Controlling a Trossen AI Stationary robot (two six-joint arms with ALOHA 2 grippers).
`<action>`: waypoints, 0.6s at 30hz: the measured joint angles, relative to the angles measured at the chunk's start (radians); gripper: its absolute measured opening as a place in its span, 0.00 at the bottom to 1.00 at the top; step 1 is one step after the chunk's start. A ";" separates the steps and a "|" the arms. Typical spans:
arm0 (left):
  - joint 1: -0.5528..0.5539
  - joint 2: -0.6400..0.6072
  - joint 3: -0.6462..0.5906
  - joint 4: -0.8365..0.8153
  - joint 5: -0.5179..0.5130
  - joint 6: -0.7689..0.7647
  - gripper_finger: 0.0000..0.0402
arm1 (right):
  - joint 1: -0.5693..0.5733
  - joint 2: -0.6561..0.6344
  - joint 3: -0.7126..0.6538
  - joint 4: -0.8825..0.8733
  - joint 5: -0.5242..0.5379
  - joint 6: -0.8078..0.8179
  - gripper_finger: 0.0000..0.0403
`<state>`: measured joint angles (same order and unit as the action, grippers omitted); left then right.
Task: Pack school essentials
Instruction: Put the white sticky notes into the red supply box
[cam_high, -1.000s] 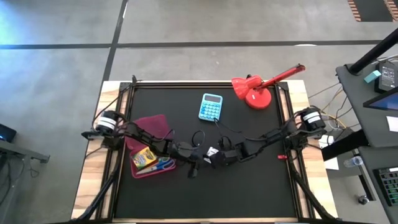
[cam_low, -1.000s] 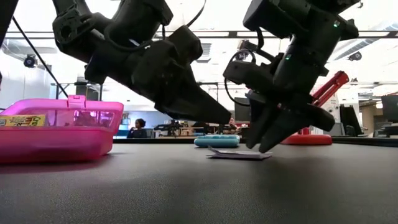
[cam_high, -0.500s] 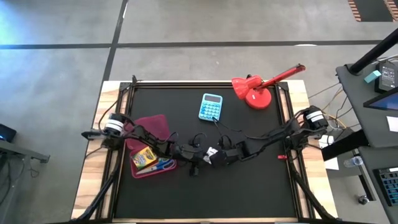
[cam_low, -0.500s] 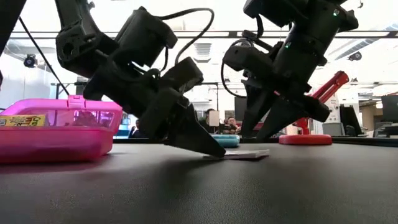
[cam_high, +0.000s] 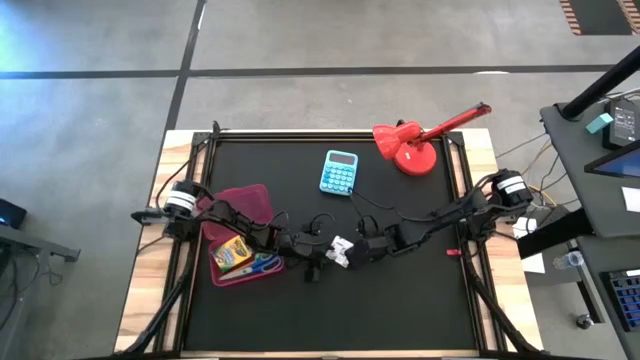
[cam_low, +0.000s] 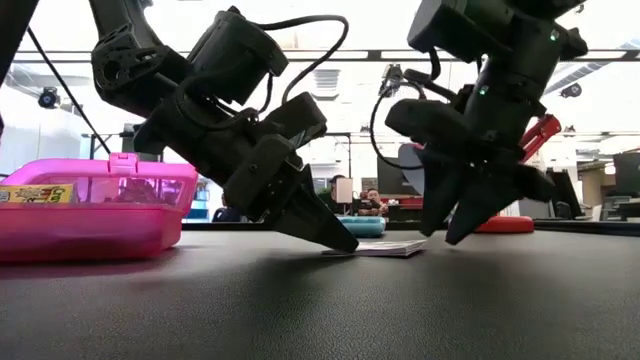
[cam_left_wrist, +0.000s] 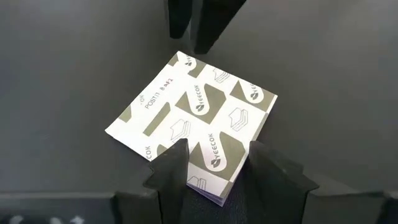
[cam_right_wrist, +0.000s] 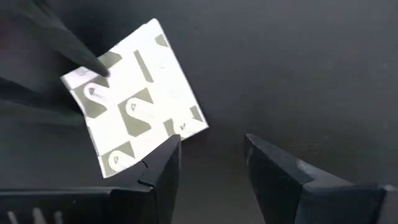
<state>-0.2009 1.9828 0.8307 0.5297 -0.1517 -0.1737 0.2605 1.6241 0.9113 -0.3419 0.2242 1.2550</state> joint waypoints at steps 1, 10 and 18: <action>0.000 0.000 0.000 0.000 0.000 0.000 0.39 | -0.002 0.000 -0.010 0.028 -0.006 0.002 0.41; 0.000 0.003 -0.003 0.000 -0.001 0.000 0.39 | -0.012 0.008 -0.130 0.337 -0.018 0.057 0.41; 0.000 0.004 -0.004 0.000 -0.001 0.000 0.39 | -0.013 0.014 -0.144 0.447 -0.015 0.031 0.41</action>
<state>-0.2008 1.9873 0.8268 0.5301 -0.1524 -0.1741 0.2478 1.6382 0.7673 0.1056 0.2093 1.2858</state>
